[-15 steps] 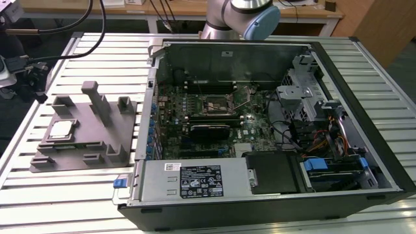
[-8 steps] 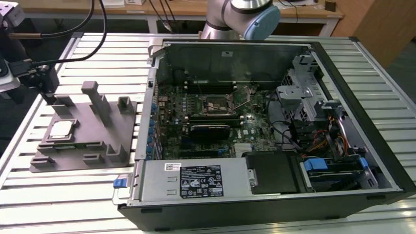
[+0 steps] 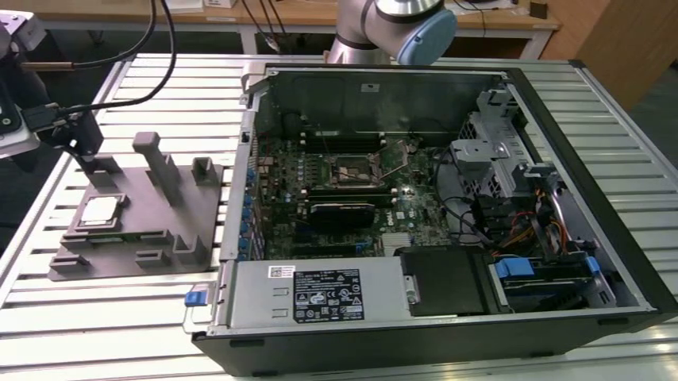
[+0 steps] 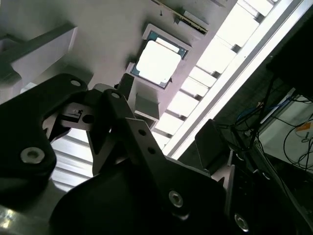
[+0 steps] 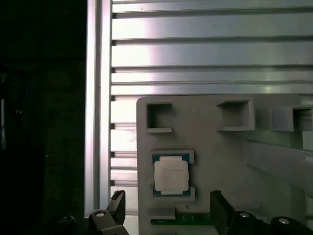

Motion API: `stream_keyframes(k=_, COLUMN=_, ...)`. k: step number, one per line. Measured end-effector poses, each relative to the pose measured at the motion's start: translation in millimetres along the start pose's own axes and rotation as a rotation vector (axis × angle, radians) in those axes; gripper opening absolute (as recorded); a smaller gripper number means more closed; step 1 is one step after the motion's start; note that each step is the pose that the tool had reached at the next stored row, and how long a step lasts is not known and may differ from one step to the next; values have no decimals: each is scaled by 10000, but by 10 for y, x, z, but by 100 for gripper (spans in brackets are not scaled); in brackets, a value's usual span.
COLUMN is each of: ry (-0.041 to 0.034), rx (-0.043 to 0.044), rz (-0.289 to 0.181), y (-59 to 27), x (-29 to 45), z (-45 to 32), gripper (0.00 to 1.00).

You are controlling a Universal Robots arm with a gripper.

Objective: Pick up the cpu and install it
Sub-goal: 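Pick up the cpu and move it towards the insertion slot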

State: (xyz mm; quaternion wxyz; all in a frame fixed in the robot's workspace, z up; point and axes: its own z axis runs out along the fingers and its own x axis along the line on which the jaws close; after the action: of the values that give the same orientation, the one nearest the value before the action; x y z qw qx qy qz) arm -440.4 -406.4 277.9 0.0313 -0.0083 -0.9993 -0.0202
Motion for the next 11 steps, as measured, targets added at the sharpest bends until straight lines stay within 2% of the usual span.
stream_keyframes(k=11, ry=1, rx=-3, rz=1, y=-2, x=-3, z=60, gripper=78)
